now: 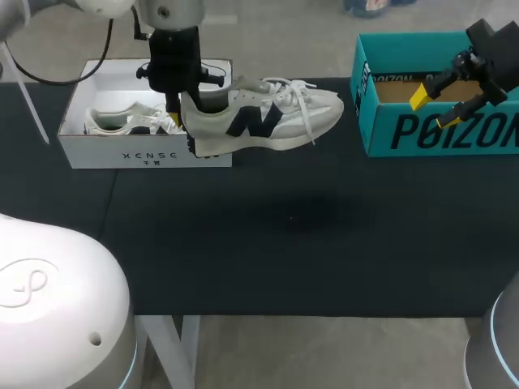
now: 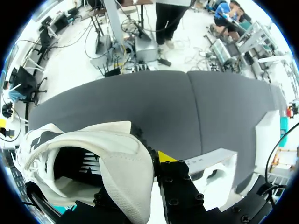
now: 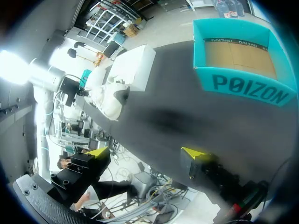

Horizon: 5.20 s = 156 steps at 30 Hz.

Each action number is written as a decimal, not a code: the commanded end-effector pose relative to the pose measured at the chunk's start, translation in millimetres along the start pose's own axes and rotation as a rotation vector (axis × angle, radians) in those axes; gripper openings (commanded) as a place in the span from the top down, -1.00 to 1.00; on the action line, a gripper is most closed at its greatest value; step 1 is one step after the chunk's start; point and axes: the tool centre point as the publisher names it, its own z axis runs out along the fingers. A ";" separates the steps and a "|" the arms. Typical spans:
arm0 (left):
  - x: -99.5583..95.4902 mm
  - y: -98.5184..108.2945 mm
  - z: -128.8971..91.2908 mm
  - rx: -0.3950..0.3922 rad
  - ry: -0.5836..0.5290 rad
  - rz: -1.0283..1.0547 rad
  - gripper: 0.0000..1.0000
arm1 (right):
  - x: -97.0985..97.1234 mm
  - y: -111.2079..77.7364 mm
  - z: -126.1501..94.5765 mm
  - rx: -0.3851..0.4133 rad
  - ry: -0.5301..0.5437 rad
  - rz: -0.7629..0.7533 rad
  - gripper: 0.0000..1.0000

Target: Take the shoe out of the shoebox, open the shoe tongue, remove and reinsert the insole, then place the shoe into the shoebox

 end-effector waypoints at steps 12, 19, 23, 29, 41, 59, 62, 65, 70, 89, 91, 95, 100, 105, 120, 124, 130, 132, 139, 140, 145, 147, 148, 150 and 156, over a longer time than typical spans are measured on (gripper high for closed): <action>107.5 72.7 -24.5 -0.085 0.093 0.084 1.00 | -0.5 0.6 0.7 0.002 -0.002 0.000 -1.00; 152.1 119.4 -26.1 -0.109 0.177 0.096 1.00 | -0.5 0.6 0.7 0.002 -0.002 0.000 -1.00; 181.6 146.6 -26.4 -0.137 0.209 0.067 1.00 | -0.5 0.6 0.7 0.002 -0.002 0.000 -1.00; 206.0 173.1 -35.4 -0.172 0.190 0.029 1.00 | -0.5 0.6 0.7 0.002 -0.002 0.000 -1.00; 206.0 173.1 -35.4 -0.172 0.190 0.029 1.00 | -0.5 0.6 0.7 0.002 -0.002 0.000 -1.00; 277.1 224.6 -22.6 -0.309 0.347 -0.105 1.00 | -0.5 0.6 0.7 0.002 -0.002 0.000 -1.00; 286.2 236.5 -14.3 -0.308 0.357 -0.110 1.00 | -0.5 0.6 0.7 0.002 -0.002 0.000 -1.00; 295.2 247.4 -7.7 -0.305 0.346 -0.131 1.00 | -0.5 0.6 0.7 0.002 -0.002 0.000 -1.00; 303.9 261.1 -0.9 -0.302 0.353 -0.158 1.00 | -0.5 0.6 0.7 0.002 -0.002 0.000 -1.00; 297.0 274.9 79.9 -0.278 0.305 -0.116 1.00 | -0.5 0.6 0.7 0.002 -0.002 0.000 -1.00; 297.2 275.0 86.3 -0.274 0.306 -0.116 1.00 | -0.5 0.6 0.7 0.002 -0.002 0.000 -1.00; 296.1 278.2 101.8 -0.240 0.273 -0.119 1.00 | -0.5 0.6 0.7 0.002 -0.002 0.000 -1.00; 290.2 278.6 114.7 -0.217 0.271 -0.102 1.00 | -0.5 0.6 0.7 0.002 -0.002 0.000 -1.00; 289.0 278.2 124.6 -0.203 0.272 -0.079 0.41 | -0.5 0.6 0.7 0.002 -0.002 0.000 -1.00; 281.9 254.5 76.1 -0.262 0.191 -0.095 -1.00 | -0.5 0.6 0.7 0.002 -0.002 0.000 -1.00; 271.6 232.9 51.3 -0.284 0.166 -0.069 -1.00 | -0.5 0.6 0.7 0.002 -0.002 0.000 -1.00; 252.5 194.5 37.8 -0.276 0.127 -0.029 -0.87 | -0.5 0.6 0.7 0.002 -0.002 0.000 -1.00; 249.6 184.5 37.0 -0.283 0.139 -0.034 -0.83 | -0.5 0.6 0.7 0.002 -0.002 0.000 -1.00; 248.3 162.9 53.7 -0.299 0.136 -0.058 -0.70 | -0.5 0.6 0.7 0.002 -0.002 0.000 -1.00; 248.2 160.9 58.3 -0.304 0.138 -0.059 -0.68 | -0.5 0.6 0.7 0.002 -0.002 0.000 -1.00; 249.7 155.8 76.4 -0.292 0.171 -0.097 -0.57 | -0.5 0.6 0.7 0.002 -0.002 0.000 -1.00; 250.5 154.4 80.5 -0.279 0.155 -0.093 -0.54 | -0.5 0.6 0.7 0.002 -0.002 0.000 -1.00; 250.6 154.1 82.9 -0.270 0.149 -0.088 -0.55 | -0.5 0.6 0.7 0.002 -0.002 0.000 -1.00; 251.6 154.5 88.6 -0.258 0.133 -0.090 -0.56 | -0.5 0.6 0.7 0.002 -0.002 0.000 -1.00; 255.9 158.7 103.4 -0.236 0.125 -0.119 -0.49 | -0.5 0.6 0.7 0.002 -0.002 0.000 -1.00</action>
